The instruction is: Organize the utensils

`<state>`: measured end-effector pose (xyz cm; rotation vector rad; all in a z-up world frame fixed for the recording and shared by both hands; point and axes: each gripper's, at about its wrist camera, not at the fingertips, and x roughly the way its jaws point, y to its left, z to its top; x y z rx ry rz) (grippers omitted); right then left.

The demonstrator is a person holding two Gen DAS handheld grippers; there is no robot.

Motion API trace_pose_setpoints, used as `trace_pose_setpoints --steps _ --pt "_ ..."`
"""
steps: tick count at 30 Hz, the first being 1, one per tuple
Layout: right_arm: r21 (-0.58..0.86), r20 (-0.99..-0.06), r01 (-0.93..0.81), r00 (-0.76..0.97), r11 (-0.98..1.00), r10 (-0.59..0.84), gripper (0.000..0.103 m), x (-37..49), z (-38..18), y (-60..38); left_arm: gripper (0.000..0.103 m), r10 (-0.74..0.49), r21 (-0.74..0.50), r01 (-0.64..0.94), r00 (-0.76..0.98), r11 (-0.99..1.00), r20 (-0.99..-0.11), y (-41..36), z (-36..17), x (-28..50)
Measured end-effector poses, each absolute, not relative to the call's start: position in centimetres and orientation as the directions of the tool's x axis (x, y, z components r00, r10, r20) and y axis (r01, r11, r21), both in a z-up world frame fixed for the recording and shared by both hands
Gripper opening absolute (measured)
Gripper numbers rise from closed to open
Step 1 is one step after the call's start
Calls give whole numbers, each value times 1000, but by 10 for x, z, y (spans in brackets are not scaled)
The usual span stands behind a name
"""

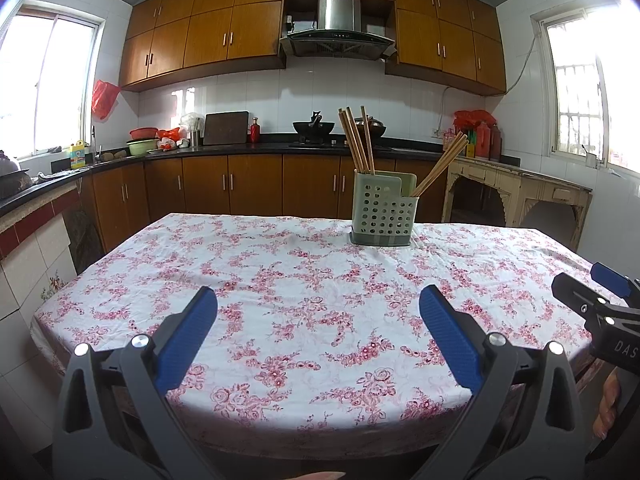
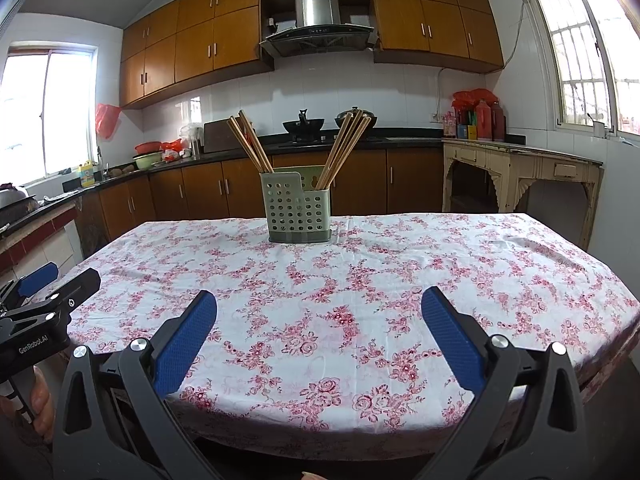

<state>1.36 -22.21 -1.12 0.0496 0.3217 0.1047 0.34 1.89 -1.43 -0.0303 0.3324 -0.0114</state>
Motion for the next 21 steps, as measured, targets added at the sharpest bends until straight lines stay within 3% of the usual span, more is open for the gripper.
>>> trace_pose_setpoints --steps 21 --pt "68 -322 -90 941 994 107 101 16 -14 -224 99 -15 -29 5 944 1000 -329 21 -15 5"
